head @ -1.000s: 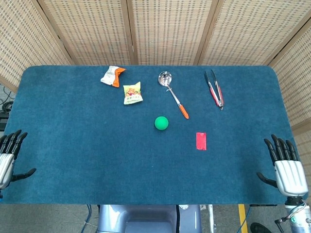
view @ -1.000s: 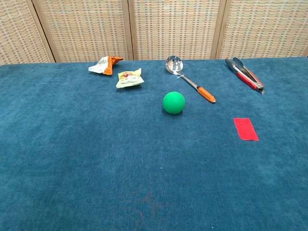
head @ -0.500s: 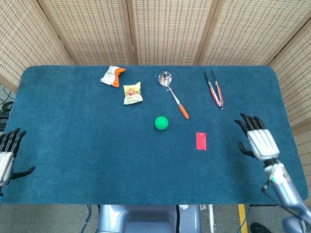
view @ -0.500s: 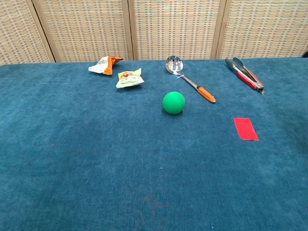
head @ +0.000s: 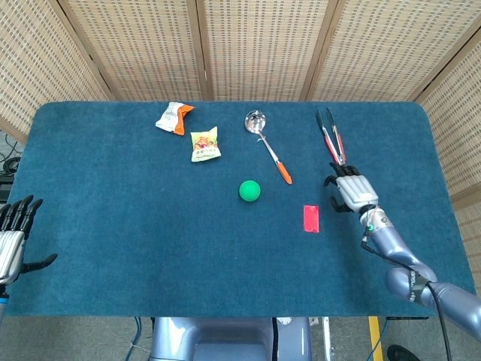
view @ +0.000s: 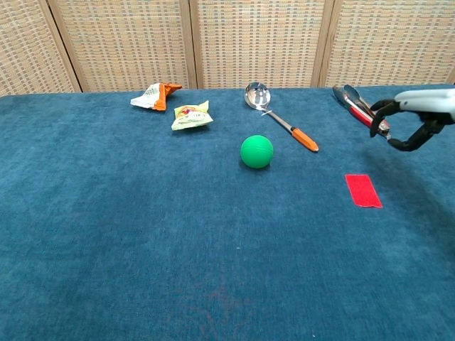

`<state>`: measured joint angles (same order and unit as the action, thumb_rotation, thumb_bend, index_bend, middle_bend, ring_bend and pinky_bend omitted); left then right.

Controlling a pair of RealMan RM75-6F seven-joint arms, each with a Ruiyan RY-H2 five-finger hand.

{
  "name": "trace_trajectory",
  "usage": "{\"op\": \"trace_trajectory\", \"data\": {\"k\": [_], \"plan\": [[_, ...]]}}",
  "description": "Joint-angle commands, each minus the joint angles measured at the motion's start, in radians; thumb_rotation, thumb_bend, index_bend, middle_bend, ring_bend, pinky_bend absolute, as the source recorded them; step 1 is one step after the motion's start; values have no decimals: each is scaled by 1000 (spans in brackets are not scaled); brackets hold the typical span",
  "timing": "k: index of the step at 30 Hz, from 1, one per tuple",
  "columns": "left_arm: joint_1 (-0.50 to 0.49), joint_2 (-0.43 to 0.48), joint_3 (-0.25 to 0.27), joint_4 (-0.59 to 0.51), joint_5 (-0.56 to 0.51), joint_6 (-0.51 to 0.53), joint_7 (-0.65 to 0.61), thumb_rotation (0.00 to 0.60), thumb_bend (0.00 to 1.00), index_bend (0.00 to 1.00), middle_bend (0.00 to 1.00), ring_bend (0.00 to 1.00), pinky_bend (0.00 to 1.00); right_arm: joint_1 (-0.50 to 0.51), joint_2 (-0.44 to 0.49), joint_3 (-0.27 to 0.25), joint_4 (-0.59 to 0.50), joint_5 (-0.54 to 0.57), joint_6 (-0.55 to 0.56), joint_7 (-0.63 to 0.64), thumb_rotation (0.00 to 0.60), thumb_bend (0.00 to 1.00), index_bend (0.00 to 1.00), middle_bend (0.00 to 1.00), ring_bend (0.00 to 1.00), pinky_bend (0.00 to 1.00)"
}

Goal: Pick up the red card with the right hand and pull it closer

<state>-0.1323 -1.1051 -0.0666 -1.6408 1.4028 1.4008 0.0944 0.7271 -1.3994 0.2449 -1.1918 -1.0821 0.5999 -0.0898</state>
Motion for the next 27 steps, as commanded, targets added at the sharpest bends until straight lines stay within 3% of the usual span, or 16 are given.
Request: {"op": "trace_trajectory", "data": {"k": [1,11,27], "plan": [[-4,2,-1,-2,-5,-7,1,600,0,0,0,0,0,15,-22,-12,12,27,-12,-17,600,569,302,0,0,0],[-10,3,-3,-6,-18,-19,6,600,0,0,0,0,0,3,-56,-73,-41,15,44,-59,600,569,302,0,0,0],[-7,5,-4,-12,-25,-13,-2,600,0,0,0,0,0,40,-142,-93,26,86,80,-161,600,569,302,0,0,0]]}}
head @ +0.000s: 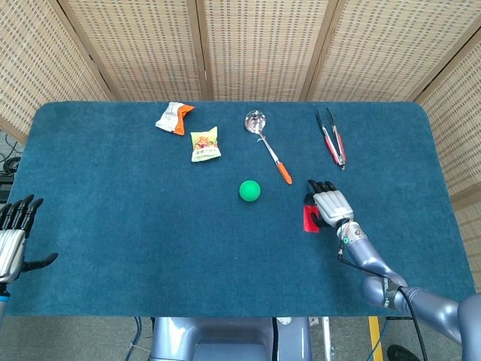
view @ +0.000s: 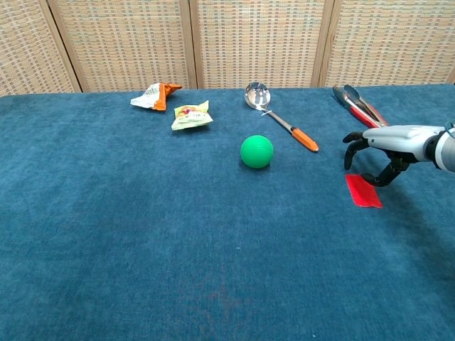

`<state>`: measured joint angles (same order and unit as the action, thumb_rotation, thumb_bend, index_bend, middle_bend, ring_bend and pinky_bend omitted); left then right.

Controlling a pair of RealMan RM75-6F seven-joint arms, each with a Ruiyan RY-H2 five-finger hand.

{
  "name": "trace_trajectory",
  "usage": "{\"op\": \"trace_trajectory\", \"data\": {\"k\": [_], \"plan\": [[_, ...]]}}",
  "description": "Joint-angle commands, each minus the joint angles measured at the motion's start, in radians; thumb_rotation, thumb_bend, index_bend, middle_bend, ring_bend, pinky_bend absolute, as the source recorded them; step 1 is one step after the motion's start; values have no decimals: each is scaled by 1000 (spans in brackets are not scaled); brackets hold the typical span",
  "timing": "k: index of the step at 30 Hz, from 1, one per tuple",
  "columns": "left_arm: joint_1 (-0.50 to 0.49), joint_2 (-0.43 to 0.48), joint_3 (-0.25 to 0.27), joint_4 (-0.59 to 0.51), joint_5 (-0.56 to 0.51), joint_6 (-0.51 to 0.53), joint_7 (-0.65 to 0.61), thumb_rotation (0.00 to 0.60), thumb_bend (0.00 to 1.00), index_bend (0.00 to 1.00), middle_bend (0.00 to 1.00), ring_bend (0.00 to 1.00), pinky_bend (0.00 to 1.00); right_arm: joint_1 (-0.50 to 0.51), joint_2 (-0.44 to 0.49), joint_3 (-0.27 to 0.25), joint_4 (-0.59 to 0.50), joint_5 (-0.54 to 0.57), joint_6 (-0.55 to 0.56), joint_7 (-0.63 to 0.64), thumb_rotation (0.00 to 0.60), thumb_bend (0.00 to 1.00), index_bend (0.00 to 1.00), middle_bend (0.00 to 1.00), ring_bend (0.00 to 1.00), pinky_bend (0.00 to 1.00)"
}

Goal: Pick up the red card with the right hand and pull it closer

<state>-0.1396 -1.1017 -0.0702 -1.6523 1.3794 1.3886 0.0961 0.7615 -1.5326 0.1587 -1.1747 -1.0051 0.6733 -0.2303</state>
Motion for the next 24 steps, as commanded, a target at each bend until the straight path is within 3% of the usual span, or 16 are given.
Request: {"op": "trace_trajectory", "data": {"k": [1,11,17,20,24], "plan": [[0,2,-2,0,-3,-1,-6,600,0,0,0,0,0,7,-11,-9,11,12,9,-29,600,569,302,0,0,0],[-1,11,-2,-2,-7,-6,-20,600,0,0,0,0,0,9,8,-36,-31,31,11,-77,600,569,338,0,0,0],[0,13,-1,-6,-7,-6,-22,600,0,0,0,0,0,-5,85,-61,-164,38,21,-102,600,569,390,0,0,0],[-1,13,-1,-7,-9,-7,-22,600,0,0,0,0,0,-26,136,-70,-246,-5,76,-109,600,569,391,0,0,0],[-1,13,-1,-8,-10,-7,-20,600,0,0,0,0,0,-99,187,-76,-349,-165,294,-106,600,569,384,0,0,0]]}}
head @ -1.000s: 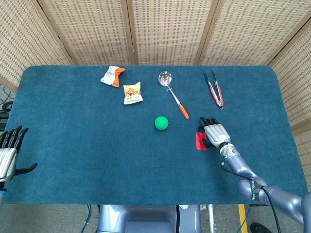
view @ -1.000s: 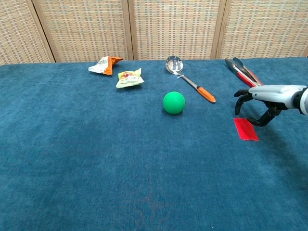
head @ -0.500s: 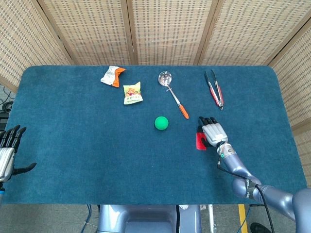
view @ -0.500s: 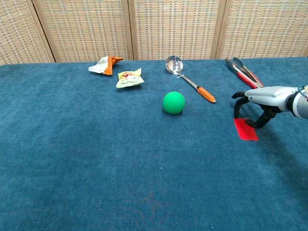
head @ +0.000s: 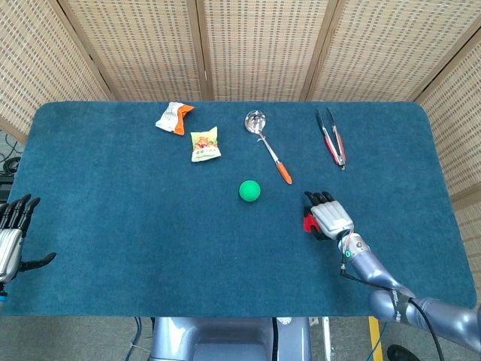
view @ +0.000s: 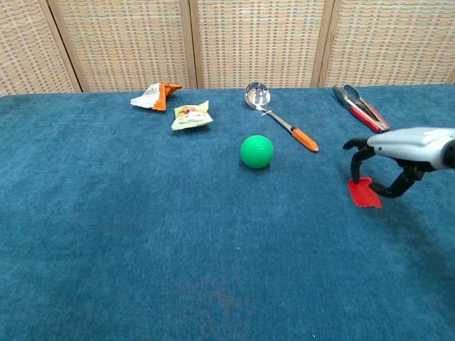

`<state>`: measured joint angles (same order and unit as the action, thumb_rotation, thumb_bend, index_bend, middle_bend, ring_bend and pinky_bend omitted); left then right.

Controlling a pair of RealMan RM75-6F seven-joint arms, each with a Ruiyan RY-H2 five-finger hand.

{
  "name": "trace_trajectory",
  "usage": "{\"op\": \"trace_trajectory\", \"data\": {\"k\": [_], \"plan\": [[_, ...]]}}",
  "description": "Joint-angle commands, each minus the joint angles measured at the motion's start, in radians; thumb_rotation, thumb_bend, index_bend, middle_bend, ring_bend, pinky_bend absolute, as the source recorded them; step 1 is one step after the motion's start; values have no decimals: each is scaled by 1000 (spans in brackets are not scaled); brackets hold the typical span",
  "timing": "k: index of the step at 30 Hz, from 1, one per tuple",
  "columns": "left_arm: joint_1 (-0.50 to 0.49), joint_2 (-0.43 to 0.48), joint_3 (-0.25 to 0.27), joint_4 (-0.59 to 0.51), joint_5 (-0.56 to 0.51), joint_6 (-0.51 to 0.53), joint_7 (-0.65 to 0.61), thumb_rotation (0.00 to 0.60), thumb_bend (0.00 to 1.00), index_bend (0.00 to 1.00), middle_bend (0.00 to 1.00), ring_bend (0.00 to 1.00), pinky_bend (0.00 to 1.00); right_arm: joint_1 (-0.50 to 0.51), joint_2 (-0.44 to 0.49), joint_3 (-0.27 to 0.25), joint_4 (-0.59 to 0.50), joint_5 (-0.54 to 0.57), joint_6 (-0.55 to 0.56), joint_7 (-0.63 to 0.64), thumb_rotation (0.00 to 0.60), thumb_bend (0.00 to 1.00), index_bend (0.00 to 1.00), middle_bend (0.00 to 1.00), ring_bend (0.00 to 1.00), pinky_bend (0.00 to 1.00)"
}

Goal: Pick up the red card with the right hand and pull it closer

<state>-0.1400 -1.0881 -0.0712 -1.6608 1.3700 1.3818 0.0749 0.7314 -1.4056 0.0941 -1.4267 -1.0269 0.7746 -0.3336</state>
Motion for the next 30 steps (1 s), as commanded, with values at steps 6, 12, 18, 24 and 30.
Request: {"op": "trace_trajectory", "data": {"k": [6,12,18,24,30], "plan": [[-3,-1,2,-1,-2,-6,5,600,0,0,0,0,0,-94,-9,14,36,-273,347,38,600,543,236,0,0,0],[-1,1,2,-1,-1,-4,1,600,0,0,0,0,0,-42,-57,32,174,-249,218,108,600,543,239,0,0,0],[-4,4,1,-4,-6,-9,0,600,0,0,0,0,0,-7,-91,21,253,-243,115,137,600,543,357,0,0,0],[-5,6,0,-3,-14,-15,-1,600,0,0,0,0,0,-8,-145,-4,329,-280,107,165,600,509,385,0,0,0],[-7,7,4,-5,-10,-19,11,600,0,0,0,0,0,-5,-187,-10,378,-289,98,157,600,400,385,0,0,0]]}}
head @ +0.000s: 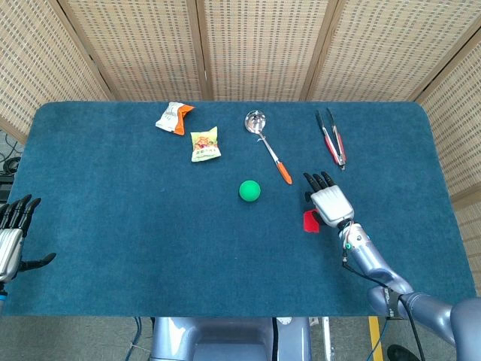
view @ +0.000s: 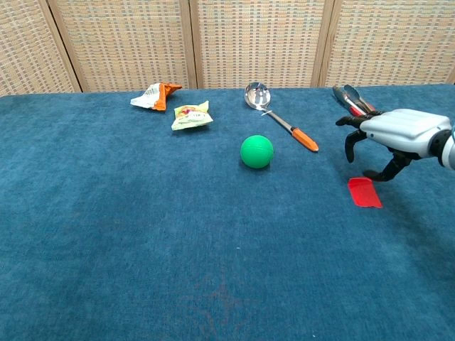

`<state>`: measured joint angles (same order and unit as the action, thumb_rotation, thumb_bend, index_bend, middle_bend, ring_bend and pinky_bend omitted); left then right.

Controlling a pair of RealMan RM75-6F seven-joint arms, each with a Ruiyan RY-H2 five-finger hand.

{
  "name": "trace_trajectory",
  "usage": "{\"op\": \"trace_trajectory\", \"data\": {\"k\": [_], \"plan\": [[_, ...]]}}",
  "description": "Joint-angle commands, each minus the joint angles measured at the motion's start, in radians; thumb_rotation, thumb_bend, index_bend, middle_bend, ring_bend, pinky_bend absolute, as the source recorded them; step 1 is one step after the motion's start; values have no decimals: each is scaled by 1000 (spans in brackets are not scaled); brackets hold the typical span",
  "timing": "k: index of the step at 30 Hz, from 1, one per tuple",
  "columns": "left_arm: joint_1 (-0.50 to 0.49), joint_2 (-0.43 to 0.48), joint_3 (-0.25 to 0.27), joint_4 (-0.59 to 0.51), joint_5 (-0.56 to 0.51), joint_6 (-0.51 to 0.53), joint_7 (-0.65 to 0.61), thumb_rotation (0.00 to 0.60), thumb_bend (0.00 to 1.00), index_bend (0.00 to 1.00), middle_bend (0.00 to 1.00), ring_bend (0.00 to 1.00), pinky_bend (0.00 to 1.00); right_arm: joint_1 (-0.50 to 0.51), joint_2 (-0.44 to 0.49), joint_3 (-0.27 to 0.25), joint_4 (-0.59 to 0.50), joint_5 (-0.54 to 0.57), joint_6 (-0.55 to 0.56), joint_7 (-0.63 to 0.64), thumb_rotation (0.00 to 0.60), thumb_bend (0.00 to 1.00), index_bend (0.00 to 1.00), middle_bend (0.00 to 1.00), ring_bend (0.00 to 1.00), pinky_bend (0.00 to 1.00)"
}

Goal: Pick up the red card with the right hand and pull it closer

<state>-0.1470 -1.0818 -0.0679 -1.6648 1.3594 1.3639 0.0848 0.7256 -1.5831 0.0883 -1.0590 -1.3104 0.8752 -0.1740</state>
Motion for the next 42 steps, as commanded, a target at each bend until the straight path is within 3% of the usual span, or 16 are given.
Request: {"op": "trace_trajectory", "data": {"k": [1,21,29,42], "plan": [[0,0,1,-1,0,-1,2,600,0,0,0,0,0,1,-15,-6,18,-10,-1,-5,600,392,385,0,0,0],[-2,5,-1,-2,-10,-7,-4,600,0,0,0,0,0,9,-89,-9,137,-23,-47,2,600,440,417,0,0,0],[-4,5,0,-4,-12,-11,-2,600,0,0,0,0,0,10,-98,-9,151,-27,-54,-3,600,440,481,0,0,0],[-6,5,1,-6,-14,-13,2,600,0,0,0,0,0,10,-118,-13,199,-35,-73,4,600,564,554,0,0,0]]}}
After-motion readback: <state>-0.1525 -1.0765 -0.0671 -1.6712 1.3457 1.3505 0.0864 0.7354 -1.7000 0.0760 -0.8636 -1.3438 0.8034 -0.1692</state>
